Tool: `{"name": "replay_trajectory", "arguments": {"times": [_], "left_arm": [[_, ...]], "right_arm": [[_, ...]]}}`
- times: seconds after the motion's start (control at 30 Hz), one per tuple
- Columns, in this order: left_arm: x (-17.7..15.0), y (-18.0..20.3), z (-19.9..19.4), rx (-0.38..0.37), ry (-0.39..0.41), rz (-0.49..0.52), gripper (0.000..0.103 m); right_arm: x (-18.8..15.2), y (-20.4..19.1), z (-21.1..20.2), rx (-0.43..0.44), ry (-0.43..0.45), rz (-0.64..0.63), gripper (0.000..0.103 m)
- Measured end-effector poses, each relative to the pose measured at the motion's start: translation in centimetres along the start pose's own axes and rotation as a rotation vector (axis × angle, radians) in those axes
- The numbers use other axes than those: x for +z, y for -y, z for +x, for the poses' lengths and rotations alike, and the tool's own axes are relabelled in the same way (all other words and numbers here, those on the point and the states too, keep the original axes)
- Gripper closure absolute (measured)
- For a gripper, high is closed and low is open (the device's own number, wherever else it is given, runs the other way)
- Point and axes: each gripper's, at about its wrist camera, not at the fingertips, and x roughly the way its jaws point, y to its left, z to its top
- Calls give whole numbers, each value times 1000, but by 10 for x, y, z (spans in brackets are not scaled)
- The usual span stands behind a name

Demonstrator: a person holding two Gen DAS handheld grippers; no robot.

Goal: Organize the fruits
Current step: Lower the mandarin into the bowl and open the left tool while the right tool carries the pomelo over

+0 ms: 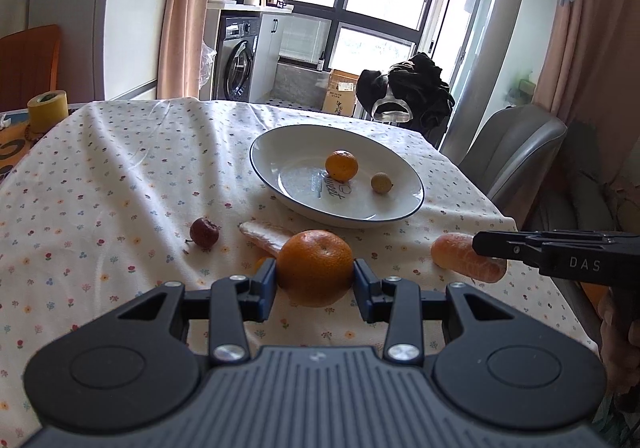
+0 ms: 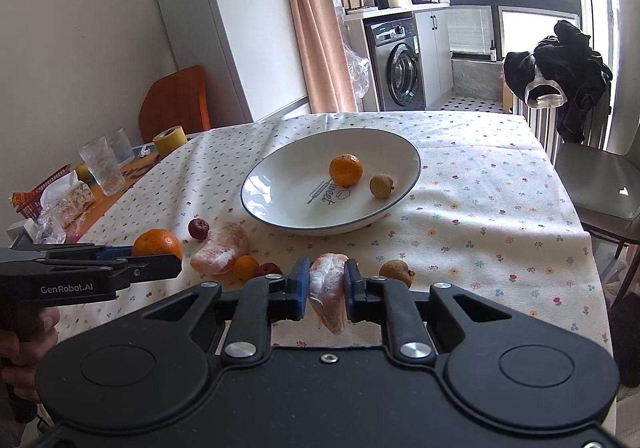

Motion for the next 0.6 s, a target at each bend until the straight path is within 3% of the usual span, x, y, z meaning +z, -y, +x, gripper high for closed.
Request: {"name": "replay_trajectory", "arguments": {"times": [0.6], "left_arm": [[36, 0, 14, 9, 38, 14, 65]], "right_arm": [[39, -2, 18, 22, 47, -39, 87]]}}
